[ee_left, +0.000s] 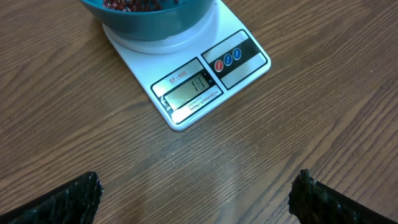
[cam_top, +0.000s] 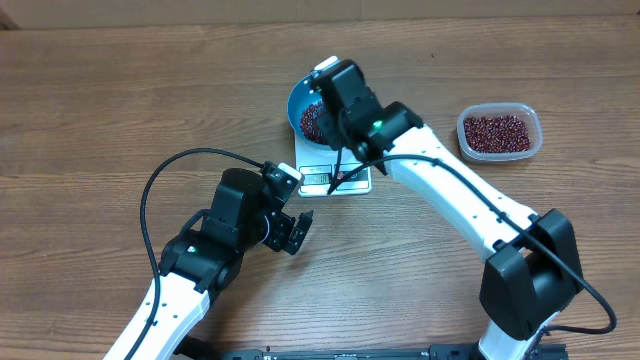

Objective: Scoop item into bowl and weigh 150g on scale
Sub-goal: 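Return the empty scoop with the right gripper to the bean tub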

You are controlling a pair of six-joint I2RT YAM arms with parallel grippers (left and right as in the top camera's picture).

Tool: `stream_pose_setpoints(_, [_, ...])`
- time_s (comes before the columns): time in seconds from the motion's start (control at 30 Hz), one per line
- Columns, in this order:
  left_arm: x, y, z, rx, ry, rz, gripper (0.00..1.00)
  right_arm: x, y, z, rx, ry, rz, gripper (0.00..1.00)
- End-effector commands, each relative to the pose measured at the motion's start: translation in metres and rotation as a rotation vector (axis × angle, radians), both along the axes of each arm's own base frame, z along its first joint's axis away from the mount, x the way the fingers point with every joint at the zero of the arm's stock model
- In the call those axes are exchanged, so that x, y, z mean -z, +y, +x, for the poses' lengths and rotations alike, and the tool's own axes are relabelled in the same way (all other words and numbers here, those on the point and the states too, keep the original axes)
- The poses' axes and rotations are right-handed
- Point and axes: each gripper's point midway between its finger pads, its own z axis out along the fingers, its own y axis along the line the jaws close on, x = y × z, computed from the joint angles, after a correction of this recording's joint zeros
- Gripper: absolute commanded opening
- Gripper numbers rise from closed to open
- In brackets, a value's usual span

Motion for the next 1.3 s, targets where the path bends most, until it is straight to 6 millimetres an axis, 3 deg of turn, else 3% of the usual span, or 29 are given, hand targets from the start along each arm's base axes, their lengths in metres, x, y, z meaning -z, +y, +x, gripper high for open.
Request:
stream_pose_setpoints(0.0, [0.003,0.002,0.001,-0.015,0.008,0.002,0.99,-0.023,-0.009,0.009,0.018,-0.119,-0.144,0.04])
stream_pose_setpoints(0.37, [0.003,0.002,0.001,-0.014,0.008,0.002,1.0,-0.023,0.002,0.006,-0.035,-0.079,-0.054,0.04])
stream_pose_setpoints(0.57, [0.003,0.002,0.001,-0.014,0.008,0.002,1.0,-0.057,-0.013,0.007,-0.034,-0.052,0.149,0.04])
stream_pose_setpoints(0.7, [0.003,0.002,0.001,-0.015,0.008,0.002,1.0,-0.087,-0.047,0.006,-0.021,-0.045,0.249,0.04])
stream_pose_setpoints(0.83, [0.003,0.002,0.001,-0.015,0.008,0.002,1.0,-0.113,-0.107,0.004,0.082,-0.064,0.274,0.04])
stream_pose_setpoints(0.97, [0.003,0.002,0.001,-0.014,0.008,0.002,1.0,-0.127,-0.168,-0.003,0.211,-0.071,0.265,0.04])
stream_pose_setpoints(1.1, [0.003,0.002,0.001,-0.014,0.008,0.002,1.0,-0.117,-0.224,-0.012,0.346,-0.021,0.246,0.04])
stream_pose_setpoints(1.27, [0.003,0.002,0.001,-0.014,0.008,0.002,1.0,-0.082,-0.274,-0.025,0.481,0.089,0.223,0.04])
